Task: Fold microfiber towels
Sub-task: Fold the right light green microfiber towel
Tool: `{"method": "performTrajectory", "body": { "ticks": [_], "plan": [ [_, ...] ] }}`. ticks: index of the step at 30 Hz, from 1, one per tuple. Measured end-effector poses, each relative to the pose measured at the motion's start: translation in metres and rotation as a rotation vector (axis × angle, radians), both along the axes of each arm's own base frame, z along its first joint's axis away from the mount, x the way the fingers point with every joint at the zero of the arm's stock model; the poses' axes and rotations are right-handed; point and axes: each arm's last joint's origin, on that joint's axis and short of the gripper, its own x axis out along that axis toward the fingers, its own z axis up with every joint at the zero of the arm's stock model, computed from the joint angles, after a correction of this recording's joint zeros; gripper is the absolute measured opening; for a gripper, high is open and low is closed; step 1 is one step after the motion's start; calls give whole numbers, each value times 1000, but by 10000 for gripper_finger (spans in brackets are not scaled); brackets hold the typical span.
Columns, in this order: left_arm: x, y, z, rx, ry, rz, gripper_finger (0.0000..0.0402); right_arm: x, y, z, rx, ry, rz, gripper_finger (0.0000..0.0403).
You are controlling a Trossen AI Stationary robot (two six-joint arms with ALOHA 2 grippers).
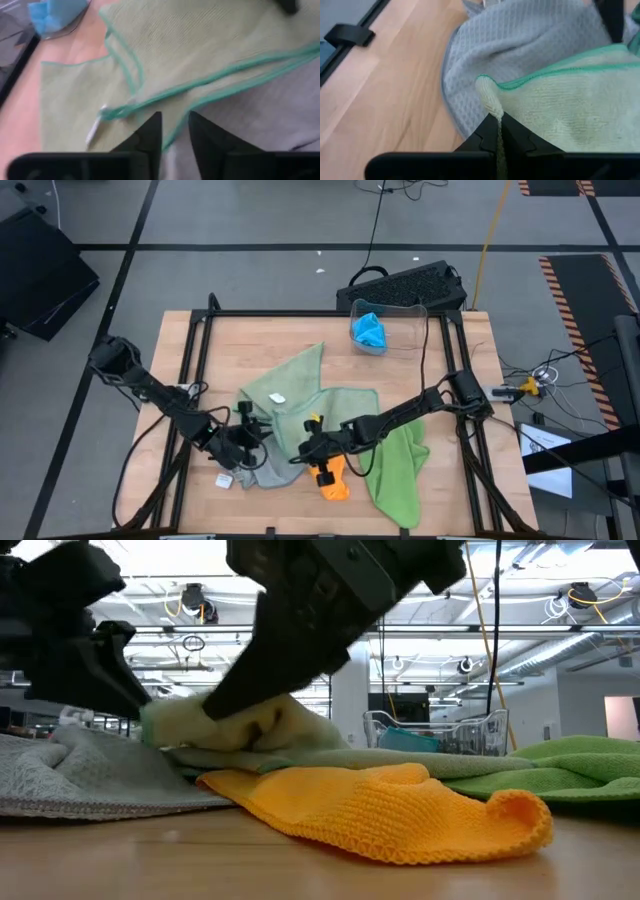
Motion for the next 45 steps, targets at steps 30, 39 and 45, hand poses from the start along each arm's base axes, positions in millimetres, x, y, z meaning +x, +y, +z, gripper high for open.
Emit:
{"method": "performTrajectory", "body": {
  "ticks": [30,39,45],
  "plan": [
    [20,8,-12,350,135,-259,241,-19,-9,24,-73,48,-62,4],
    [26,19,-13,311,159,-247,248,-24,-14,41,-127,23,-80,4],
    [32,25,-12,284,159,-267,248,-25,-14,42,-134,27,-72,4]
  ]
}}
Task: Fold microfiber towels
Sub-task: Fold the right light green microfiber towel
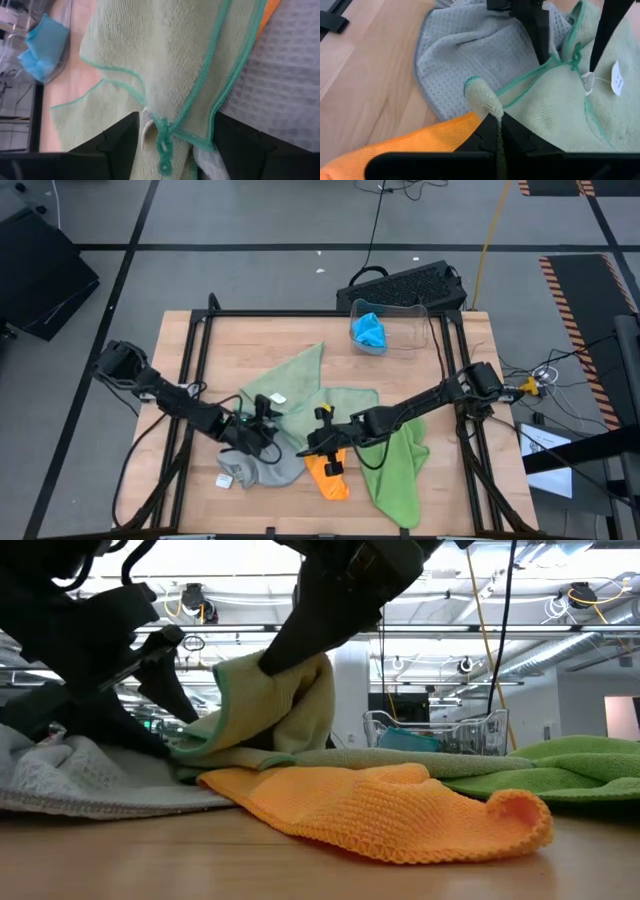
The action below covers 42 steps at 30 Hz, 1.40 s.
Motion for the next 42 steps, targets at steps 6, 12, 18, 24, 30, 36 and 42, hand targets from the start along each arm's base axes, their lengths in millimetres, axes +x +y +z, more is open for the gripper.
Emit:
{"method": "performTrajectory", "body": {
  "ticks": [6,12,18,24,30,36,42],
  "plan": [
    [2,2,1,8,-4,-7,237,0,0,0,-4,1,1,4],
    [4,5,-2,-17,15,-12,167,1,-2,0,-4,0,-6,4],
    [5,5,-6,-10,26,-21,85,2,-7,0,-3,1,-19,4],
    [5,2,-4,-31,2,-13,10,2,-9,-1,6,14,-33,4],
    [5,2,-4,-77,-11,21,9,-2,-2,-2,39,41,-53,6],
    [8,0,0,-115,-33,48,11,-11,19,-7,28,44,9,54],
    [14,-1,7,-161,-66,83,8,-23,37,-21,56,-9,-30,124]
  ]
}}
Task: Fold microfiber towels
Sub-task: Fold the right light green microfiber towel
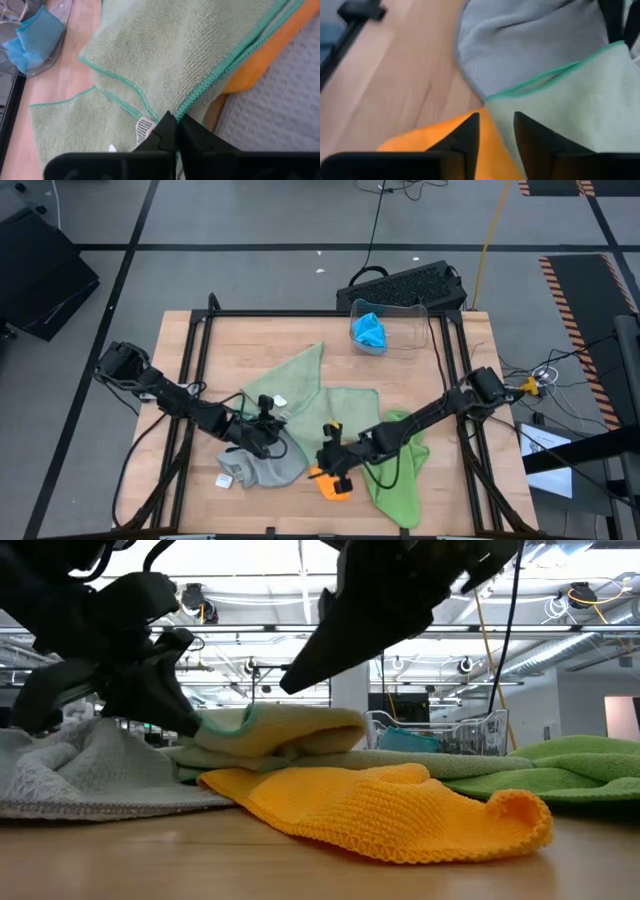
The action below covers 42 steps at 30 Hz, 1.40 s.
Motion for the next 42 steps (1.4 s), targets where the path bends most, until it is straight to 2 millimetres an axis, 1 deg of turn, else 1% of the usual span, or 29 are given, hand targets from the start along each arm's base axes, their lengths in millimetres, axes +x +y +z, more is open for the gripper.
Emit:
{"method": "performTrajectory", "body": {
  "ticks": [2,5,8,11,13,17,20,23,27,31,34,38,40,42],
  "plan": [
    [0,0,0,-13,-5,12,11,-3,2,-3,-1,-6,-56,145],
    [0,0,0,-27,-9,25,6,-3,5,-2,-5,-30,-60,172],
    [0,0,1,-41,-15,35,7,2,8,-2,20,-84,-57,188],
    [1,0,2,-53,-26,43,13,3,15,-15,-12,-77,-36,193],
    [0,1,4,-63,-31,50,10,1,23,-24,-81,-90,-37,194],
    [-1,1,10,-81,-55,57,7,0,36,-31,-228,-169,-49,194],
    [-1,2,14,-92,-73,57,11,0,38,-34,-312,-195,-78,194],
    [-2,2,14,-87,-69,50,5,3,36,-40,-321,-196,-76,191],
    [-1,3,14,-90,-74,57,10,7,36,-55,-344,-190,-60,172],
    [0,5,14,-94,-73,70,6,10,36,-60,-349,-211,-78,141],
    [1,6,14,-101,-70,67,6,10,33,-61,-360,-215,-116,97],
    [1,7,14,-98,-67,68,7,11,32,-61,-369,-211,-107,19],
    [1,7,14,-96,-67,66,5,10,33,-61,-352,-207,-84,8],
    [1,7,14,-95,-67,66,6,10,34,-59,-322,-209,-80,13]
  ]
}}
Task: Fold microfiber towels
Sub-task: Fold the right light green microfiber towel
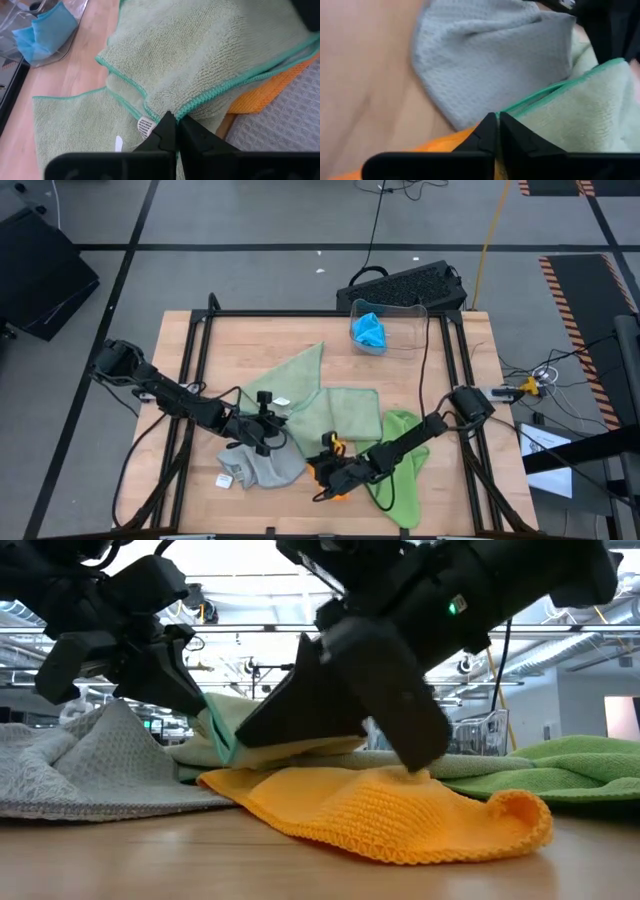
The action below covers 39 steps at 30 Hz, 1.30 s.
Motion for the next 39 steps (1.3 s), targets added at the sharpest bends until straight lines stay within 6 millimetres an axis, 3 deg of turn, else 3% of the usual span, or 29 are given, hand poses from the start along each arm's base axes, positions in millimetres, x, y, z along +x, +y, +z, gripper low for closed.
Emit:
{"method": "performTrajectory", "body": {
  "ticks": [12,21,28,39],
  "plan": [
    [-1,-1,14,-48,-95,21,11,-11,-2,36,135,77,100,7],
    [-4,-19,21,-143,-170,-17,10,-33,4,58,202,161,162,4],
    [-5,-28,26,-167,-223,-58,10,-47,-1,47,268,199,128,4],
    [6,-15,11,-134,-170,4,15,-63,-11,18,306,89,118,7]
  ]
}}
